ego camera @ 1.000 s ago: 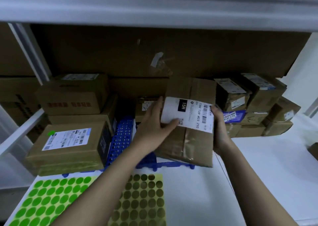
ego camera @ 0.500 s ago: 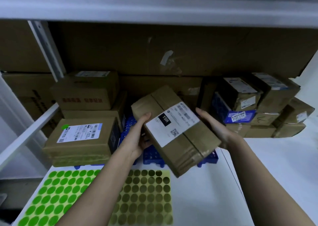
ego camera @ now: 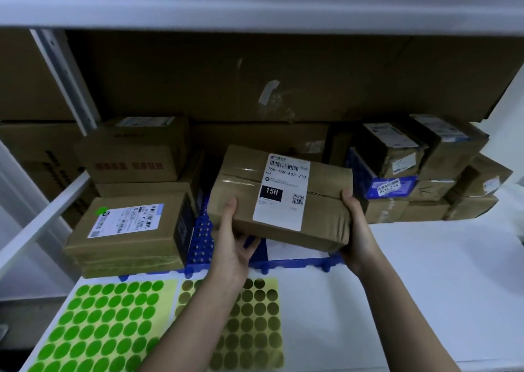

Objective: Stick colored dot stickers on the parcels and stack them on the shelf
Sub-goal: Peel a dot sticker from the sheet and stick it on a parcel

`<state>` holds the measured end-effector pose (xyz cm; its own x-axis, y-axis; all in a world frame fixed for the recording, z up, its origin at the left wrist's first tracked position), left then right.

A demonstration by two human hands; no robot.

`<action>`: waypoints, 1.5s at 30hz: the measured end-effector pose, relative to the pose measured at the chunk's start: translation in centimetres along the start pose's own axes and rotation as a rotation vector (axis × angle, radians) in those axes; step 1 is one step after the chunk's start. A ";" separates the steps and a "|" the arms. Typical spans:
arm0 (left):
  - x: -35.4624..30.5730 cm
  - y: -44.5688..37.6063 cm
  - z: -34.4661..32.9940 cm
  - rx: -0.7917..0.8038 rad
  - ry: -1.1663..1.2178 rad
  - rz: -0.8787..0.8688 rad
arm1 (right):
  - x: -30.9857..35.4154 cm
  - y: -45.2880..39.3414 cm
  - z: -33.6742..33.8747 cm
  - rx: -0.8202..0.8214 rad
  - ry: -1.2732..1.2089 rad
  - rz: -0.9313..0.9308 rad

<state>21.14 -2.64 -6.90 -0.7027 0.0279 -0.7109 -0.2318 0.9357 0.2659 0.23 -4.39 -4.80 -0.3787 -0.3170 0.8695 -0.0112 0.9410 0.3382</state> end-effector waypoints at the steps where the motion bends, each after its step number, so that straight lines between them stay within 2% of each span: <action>1: -0.5 -0.3 0.5 0.004 -0.014 -0.009 | 0.3 0.0 0.4 -0.008 -0.001 -0.001; 5: -3.6 -1.1 1.6 0.100 -0.283 -0.092 | 1.3 0.4 2.2 -0.046 0.037 -0.028; 7: -4.4 -0.9 0.8 0.217 -0.408 -0.073 | 1.6 0.7 2.4 -0.035 0.070 -0.029; 9: -4.8 -0.5 0.0 0.262 -0.443 -0.042 | 2.0 1.0 2.0 -0.015 0.097 -0.019; 18: -6.0 2.0 -2.1 0.237 -0.408 -0.087 | 4.3 4.1 0.8 0.036 0.094 0.073; 28: -8.2 4.7 -4.5 0.348 -0.348 -0.219 | 5.4 6.7 0.7 0.039 0.052 0.156; 36: -8.1 4.7 -4.8 0.358 -0.329 -0.210 | 5.5 6.9 0.0 0.044 0.047 0.195; 45: -6.6 3.1 -3.4 0.249 -0.416 -0.190 | 4.4 5.3 1.5 -0.015 0.084 0.138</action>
<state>22.74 -1.11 0.84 -0.3249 -0.0608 -0.9438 -0.1263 0.9918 -0.0204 -2.89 -0.63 0.31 -0.2968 -0.1944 0.9349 0.0494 0.9746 0.2184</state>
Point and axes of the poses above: each hand's wrist, its own y-axis away from the middle knuckle, its own z-axis out of the back of the hand, x = y × z, the point moved 9 cm from there along -y, towards the middle knuckle, and after that the axes turned 8 degrees about -z, right-handed, at the moved point
